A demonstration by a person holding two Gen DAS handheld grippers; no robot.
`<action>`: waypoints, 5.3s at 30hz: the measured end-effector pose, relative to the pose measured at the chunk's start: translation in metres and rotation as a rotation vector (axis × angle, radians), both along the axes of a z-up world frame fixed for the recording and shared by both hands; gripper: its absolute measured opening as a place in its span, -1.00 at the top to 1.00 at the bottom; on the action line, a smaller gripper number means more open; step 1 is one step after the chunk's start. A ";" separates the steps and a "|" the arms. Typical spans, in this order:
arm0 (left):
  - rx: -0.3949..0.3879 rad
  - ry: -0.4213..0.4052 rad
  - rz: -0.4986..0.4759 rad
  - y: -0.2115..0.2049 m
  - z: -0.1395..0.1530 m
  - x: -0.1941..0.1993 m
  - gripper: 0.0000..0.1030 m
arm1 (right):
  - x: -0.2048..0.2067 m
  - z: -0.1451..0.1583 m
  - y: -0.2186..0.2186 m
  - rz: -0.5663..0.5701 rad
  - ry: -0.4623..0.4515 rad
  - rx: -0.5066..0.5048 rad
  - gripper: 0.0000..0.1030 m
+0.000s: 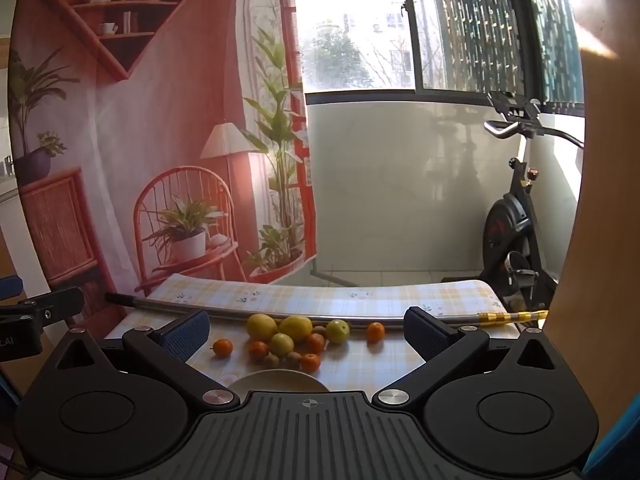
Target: Organize fruits
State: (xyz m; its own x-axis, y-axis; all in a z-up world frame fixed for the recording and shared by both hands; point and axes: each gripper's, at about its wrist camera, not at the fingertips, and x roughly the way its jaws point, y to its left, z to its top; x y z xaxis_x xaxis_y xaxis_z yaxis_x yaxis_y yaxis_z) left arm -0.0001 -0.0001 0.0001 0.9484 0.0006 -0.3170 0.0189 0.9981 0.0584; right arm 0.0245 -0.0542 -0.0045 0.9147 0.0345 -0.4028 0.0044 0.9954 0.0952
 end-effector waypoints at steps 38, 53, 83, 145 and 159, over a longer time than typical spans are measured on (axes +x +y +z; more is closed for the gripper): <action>-0.006 -0.001 -0.004 0.000 0.000 0.000 -1.00 | -0.001 0.001 0.000 0.000 -0.003 0.001 -1.00; -0.098 0.002 0.032 0.019 -0.007 0.027 -1.00 | 0.006 -0.006 -0.004 -0.007 -0.007 0.002 -1.00; -0.331 0.139 0.113 0.098 -0.112 0.194 -0.88 | 0.157 -0.133 -0.086 0.044 0.081 0.099 -1.00; -0.163 0.489 -0.151 0.077 -0.229 0.327 0.19 | 0.276 -0.205 -0.076 0.161 0.390 0.118 -0.45; -0.227 0.435 -0.262 0.054 -0.201 0.278 0.19 | 0.335 -0.233 -0.023 0.323 0.569 0.040 0.15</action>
